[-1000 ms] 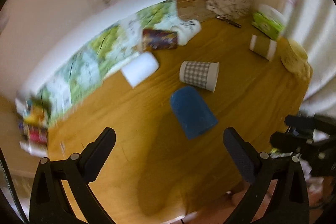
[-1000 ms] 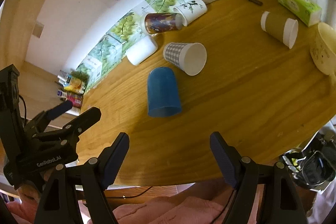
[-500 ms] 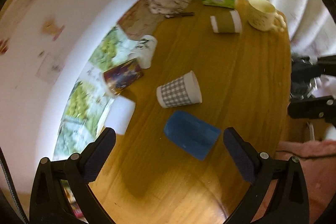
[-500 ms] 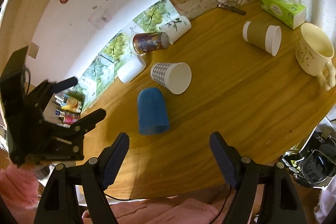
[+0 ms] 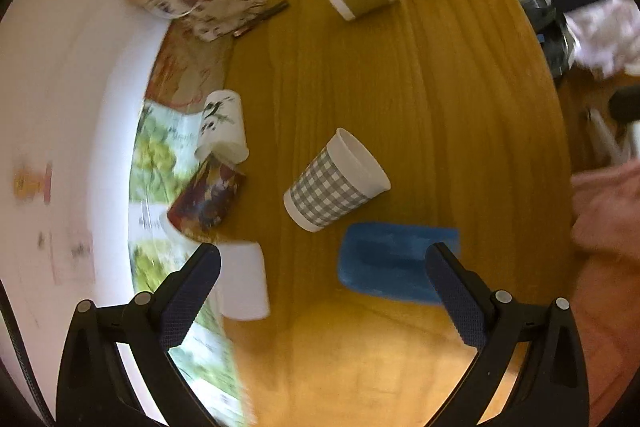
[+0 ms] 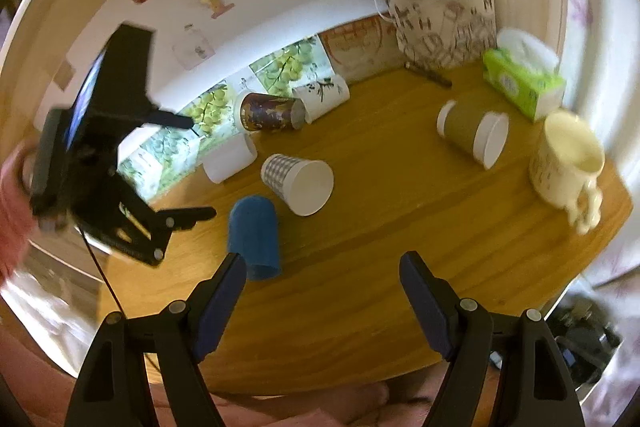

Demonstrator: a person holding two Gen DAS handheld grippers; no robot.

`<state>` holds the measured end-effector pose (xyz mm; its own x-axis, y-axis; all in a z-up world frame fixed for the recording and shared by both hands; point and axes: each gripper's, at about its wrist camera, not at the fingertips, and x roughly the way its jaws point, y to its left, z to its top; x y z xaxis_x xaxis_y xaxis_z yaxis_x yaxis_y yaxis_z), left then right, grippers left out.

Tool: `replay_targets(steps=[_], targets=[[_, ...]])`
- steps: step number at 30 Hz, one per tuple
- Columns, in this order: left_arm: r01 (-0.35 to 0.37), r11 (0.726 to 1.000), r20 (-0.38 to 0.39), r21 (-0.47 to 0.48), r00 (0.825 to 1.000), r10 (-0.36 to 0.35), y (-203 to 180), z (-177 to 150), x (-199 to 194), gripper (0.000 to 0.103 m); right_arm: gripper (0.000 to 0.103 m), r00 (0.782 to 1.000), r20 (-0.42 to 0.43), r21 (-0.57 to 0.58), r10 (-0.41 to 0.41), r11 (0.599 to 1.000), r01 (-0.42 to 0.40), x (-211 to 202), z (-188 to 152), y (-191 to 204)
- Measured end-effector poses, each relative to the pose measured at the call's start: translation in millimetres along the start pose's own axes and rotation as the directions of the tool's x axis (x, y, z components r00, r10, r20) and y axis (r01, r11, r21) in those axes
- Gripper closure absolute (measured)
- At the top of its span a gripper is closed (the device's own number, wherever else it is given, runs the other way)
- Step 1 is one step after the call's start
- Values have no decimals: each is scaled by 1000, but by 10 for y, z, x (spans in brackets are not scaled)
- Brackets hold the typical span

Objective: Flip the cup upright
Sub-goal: 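Move the left gripper down toward the gingham paper cup lying on its side, then close the left gripper around the gingham cup's body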

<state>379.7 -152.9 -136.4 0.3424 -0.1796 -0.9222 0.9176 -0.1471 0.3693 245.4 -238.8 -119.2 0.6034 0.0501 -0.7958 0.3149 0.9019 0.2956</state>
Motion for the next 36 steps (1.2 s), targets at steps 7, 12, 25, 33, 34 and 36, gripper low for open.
replay_targets(steps=[7,12,25,33,34,36], targets=[[25,988,33,153,999,-31,3,120,249,1,23,1000,4,-80,-1,997,1,87,-89,48],[42,969,45,245,997,-54,4,153,390,1,23,1000,-24,-104,15,994,-17,208,-149,99],[157,939,7,307,986,-167,44,224,897,1,23,997,-74,-22,17,1000,-18,510,-127,19],[205,942,-7,265,978,-211,102,299,1189,1,23,994,-108,10,-8,1000,9,616,-137,-38],[211,942,-8,260,976,-217,107,313,1217,1,23,994,-112,15,-10,1000,12,621,-147,-45],[224,942,-12,252,974,-228,117,344,1262,2,23,993,-120,25,-12,1000,16,628,-163,-54]])
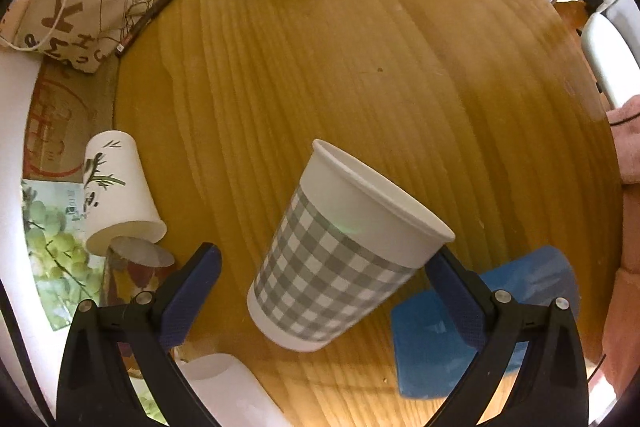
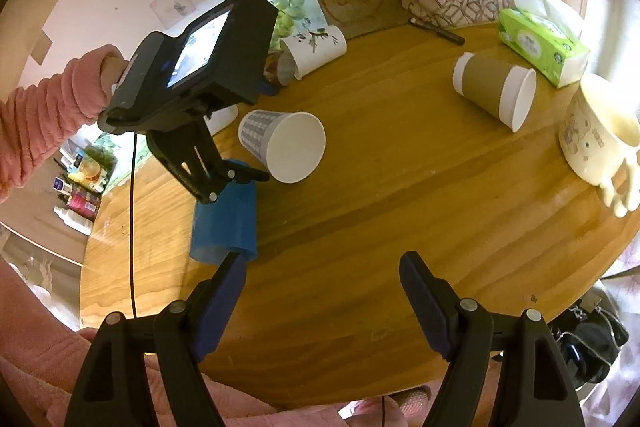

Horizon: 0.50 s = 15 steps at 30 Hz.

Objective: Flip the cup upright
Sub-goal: 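Close the left gripper around the gingham cup's body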

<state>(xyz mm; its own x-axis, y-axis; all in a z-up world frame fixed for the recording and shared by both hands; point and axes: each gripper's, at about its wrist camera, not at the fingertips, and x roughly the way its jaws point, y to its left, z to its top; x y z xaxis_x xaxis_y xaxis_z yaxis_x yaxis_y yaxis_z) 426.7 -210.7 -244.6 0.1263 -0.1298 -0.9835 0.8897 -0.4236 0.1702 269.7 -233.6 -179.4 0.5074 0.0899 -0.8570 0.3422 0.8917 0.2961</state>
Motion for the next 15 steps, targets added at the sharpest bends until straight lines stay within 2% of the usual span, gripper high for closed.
replay_targets(steps=[7,10,15], targets=[[32,999,-14,-8,999,-32,48,72,108,10,23,1000,-16,34,-8,999,8,20,-52,-11],[44,999,-19,-12,999,-44,41,89,133,19,23,1000,-15,43,-11,999,12,28,-62,-7],[41,999,-18,-23,999,-41,69,120,166,23,23,1000,-21,57,-18,998,19,46,-62,-21]])
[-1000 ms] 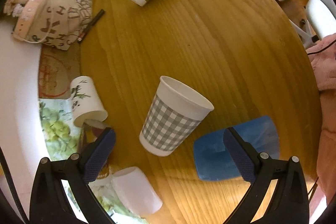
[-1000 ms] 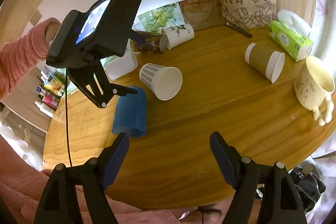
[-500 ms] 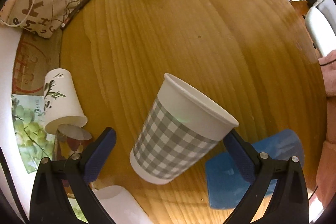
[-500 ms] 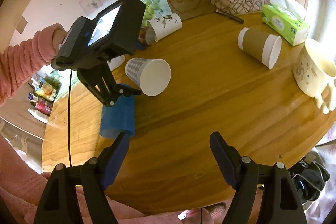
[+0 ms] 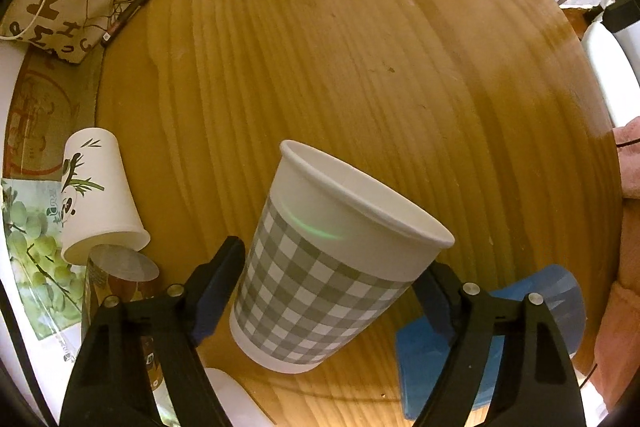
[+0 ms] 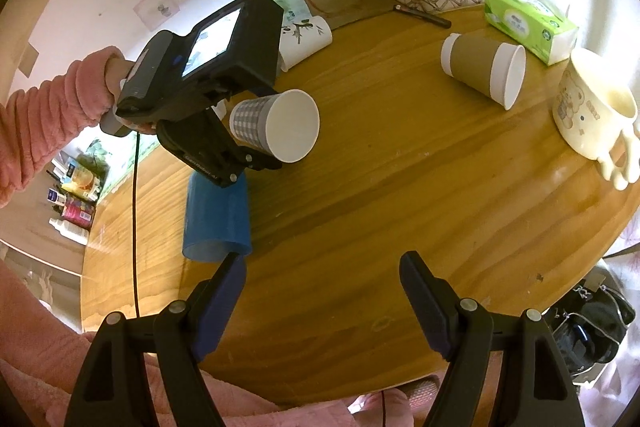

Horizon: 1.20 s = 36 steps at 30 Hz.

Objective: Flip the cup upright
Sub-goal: 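Close the left gripper around the gingham cup's body, then lift the gingham cup with the left gripper and rotate it rim-up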

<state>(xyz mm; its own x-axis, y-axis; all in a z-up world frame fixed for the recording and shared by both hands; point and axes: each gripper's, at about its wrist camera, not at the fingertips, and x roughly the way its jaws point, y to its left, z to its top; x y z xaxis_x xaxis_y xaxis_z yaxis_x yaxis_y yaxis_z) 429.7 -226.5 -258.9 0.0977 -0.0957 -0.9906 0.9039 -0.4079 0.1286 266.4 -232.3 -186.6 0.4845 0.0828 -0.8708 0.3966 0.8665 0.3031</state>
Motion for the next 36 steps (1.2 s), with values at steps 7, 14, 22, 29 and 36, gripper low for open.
replay_targets(steps=[7,14,22,29,36], targets=[[-27,1000,13,2,1000,27,-18,-52,4,26,23,1000,1,0,5,1000,-5,-31,-31,35],[-60,996,-2,-65,998,60,-139,-90,-66,27,23,1000,19,10,9,1000,-10,-53,-57,38],[-37,981,-20,-192,999,34,-47,2,-264,27,23,1000,26,30,8,1000,-9,-113,-109,-1],[5,942,-35,-336,999,-17,7,76,-481,27,23,998,51,49,27,998,-29,-218,-109,-80],[34,852,-73,-522,994,-85,17,98,-585,28,23,995,82,65,49,996,-55,-376,-99,-205]])
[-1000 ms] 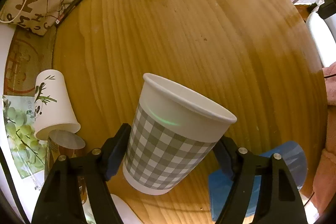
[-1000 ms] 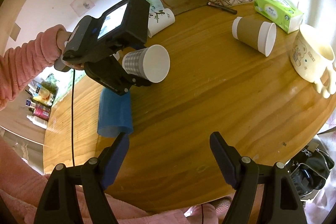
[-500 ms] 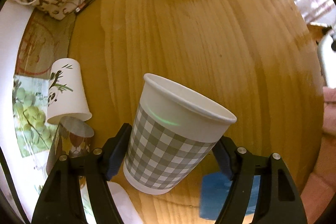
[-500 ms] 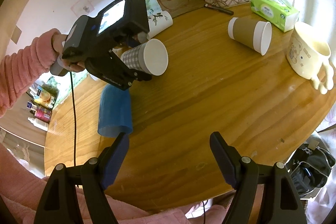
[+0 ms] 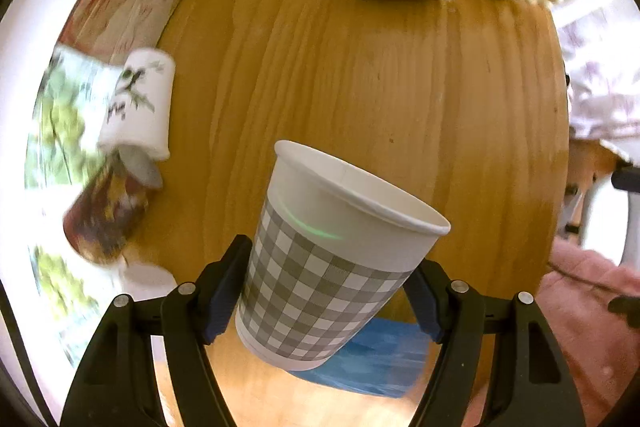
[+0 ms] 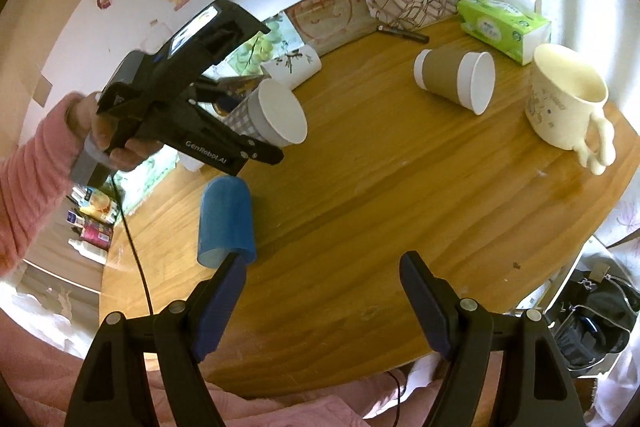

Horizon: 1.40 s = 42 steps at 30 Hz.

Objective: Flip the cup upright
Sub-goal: 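Lift the gingham cup with the left gripper and rotate it rim-up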

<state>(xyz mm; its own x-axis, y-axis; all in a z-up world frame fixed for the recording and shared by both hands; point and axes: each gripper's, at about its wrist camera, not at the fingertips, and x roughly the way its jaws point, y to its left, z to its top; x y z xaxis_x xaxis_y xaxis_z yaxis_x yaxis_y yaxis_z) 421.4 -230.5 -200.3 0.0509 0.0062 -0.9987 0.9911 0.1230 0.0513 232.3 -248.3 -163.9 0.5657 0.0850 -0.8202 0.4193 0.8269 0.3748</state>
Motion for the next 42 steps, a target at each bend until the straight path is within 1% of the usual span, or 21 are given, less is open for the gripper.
replay_targets(steps=[3,6,9,14,15,17,18,21,22,24,25,26,27,30,31,34,35,36,39,40,42], targets=[[17,996,-16,-86,1000,-18,-12,-31,-23,28,23,1000,9,2,12,1000,-12,-80,18,-53],[24,985,-32,-170,999,-30,-49,-99,-60,28,23,1000,13,3,24,1000,-24,-168,71,-134],[44,967,-7,-250,999,-47,-78,-198,-152,28,23,999,9,13,46,999,-46,-262,112,-235],[90,913,47,-399,996,-78,-106,-367,-330,28,23,997,-21,13,73,997,-73,-351,216,-400],[97,896,60,-432,995,-79,-129,-406,-364,28,23,997,-32,14,74,997,-73,-360,229,-425],[81,872,68,-482,996,-55,-210,-422,-408,28,23,995,-57,16,80,997,-79,-373,262,-490],[89,847,85,-524,995,-52,-221,-467,-445,28,23,994,-70,18,87,996,-86,-375,275,-520],[160,779,144,-606,985,-90,-264,-558,-505,28,23,989,-101,21,105,994,-103,-374,319,-596],[161,750,155,-642,985,-79,-278,-608,-529,28,23,987,-112,15,111,994,-110,-372,340,-624],[160,707,168,-688,984,-59,-327,-665,-549,28,23,985,-128,-1,120,993,-121,-369,364,-657],[173,684,180,-709,982,-62,-354,-698,-541,28,23,983,-138,-13,124,992,-127,-369,375,-671],[185,667,189,-722,980,-66,-363,-738,-553,28,23,981,-145,-23,126,991,-131,-369,384,-679],[200,635,203,-746,977,-68,-383,-786,-548,28,23,980,-152,-34,129,990,-136,-367,393,-687],[206,577,213,-790,975,-57,-443,-879,-543,28,23,974,-175,-69,145,985,-159,-357,412,-696],[219,549,223,-807,973,-60,-470,-919,-520,28,23,972,-182,-79,150,983,-166,-353,418,-699],[252,481,248,-840,966,-73,-566,-993,-462,28,23,965,-204,-103,165,977,-189,-334,428,-700],[262,466,256,-845,964,-77,-600,-1015,-465,28,23,962,-214,-112,169,974,-196,-326,426,-697],[273,440,264,-855,961,-84,-644,-1048,-439,28,23,960,-222,-119,173,972,-203,-319,430,-699],[281,406,269,-870,959,-87,-735,-1081,-380,28,23,951,-249,-151,183,963,-224,-298,426,-676],[291,386,277,-875,956,-93,-769,-1094,-343,28,23,949,-256,-160,183,960,-229,-289,430,-674],[296,364,281,-883,955,-96,-814,-1114,-296,28,23,945,-271,-177,183,956,-235,-269,425,-669]])
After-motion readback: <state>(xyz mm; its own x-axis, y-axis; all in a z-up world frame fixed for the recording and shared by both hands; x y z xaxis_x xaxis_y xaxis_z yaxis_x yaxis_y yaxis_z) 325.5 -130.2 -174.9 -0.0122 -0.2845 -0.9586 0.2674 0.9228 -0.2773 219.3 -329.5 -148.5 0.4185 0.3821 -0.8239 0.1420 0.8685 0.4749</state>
